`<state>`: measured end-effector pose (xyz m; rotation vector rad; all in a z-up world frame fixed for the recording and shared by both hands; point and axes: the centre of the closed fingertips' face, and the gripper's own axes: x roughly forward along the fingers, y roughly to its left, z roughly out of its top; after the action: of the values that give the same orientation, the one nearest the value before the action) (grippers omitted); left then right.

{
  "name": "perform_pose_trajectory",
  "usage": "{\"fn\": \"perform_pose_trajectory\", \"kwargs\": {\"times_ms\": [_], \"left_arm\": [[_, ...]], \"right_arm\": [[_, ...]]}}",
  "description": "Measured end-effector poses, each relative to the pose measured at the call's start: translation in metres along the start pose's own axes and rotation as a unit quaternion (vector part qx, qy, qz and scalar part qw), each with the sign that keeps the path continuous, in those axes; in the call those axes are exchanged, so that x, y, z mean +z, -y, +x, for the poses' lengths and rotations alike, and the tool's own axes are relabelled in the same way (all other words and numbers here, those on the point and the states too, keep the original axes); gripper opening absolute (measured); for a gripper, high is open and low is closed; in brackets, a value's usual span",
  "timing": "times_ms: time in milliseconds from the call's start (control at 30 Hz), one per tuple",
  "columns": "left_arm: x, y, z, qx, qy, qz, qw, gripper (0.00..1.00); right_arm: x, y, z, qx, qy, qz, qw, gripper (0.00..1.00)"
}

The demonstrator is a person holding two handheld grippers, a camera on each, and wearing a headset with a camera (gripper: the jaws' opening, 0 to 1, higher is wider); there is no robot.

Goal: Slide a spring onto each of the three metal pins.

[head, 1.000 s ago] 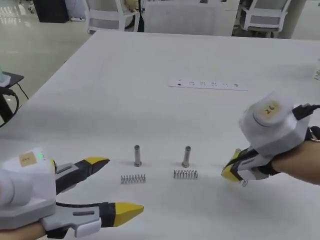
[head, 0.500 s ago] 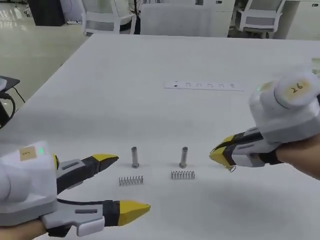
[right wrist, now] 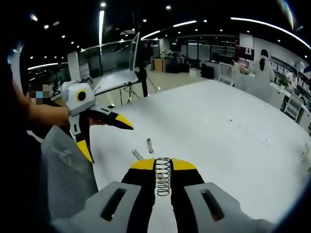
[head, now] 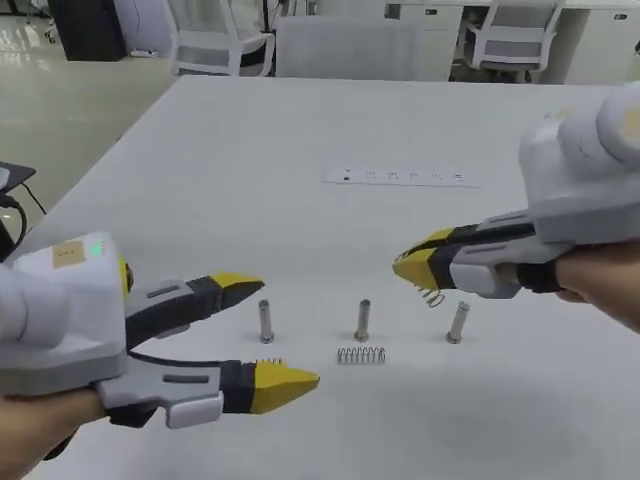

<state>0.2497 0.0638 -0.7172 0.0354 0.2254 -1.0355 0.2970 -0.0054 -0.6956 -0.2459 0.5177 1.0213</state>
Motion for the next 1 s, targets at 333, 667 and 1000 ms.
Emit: {"fn": "perform_pose_trajectory", "kwargs": {"times_ms": [333, 667, 1000], "left_arm": [[0.020, 0.003, 0.028, -0.043, 0.015, -0.010, 0.9989, 0.60], [0.034, 0.009, 0.044, -0.063, 0.040, -0.041, 0.9964, 0.50], [0.043, 0.006, 0.053, -0.064, 0.062, -0.076, 0.9931, 0.33]], "right_arm": [[0.020, -0.007, 0.004, 0.008, 0.032, 0.004, 0.9995, 0.08], [0.033, -0.014, 0.004, 0.017, 0.055, 0.012, 0.9983, 0.08], [0.038, -0.018, 0.006, 0.020, 0.067, 0.016, 0.9974, 0.08]]}}
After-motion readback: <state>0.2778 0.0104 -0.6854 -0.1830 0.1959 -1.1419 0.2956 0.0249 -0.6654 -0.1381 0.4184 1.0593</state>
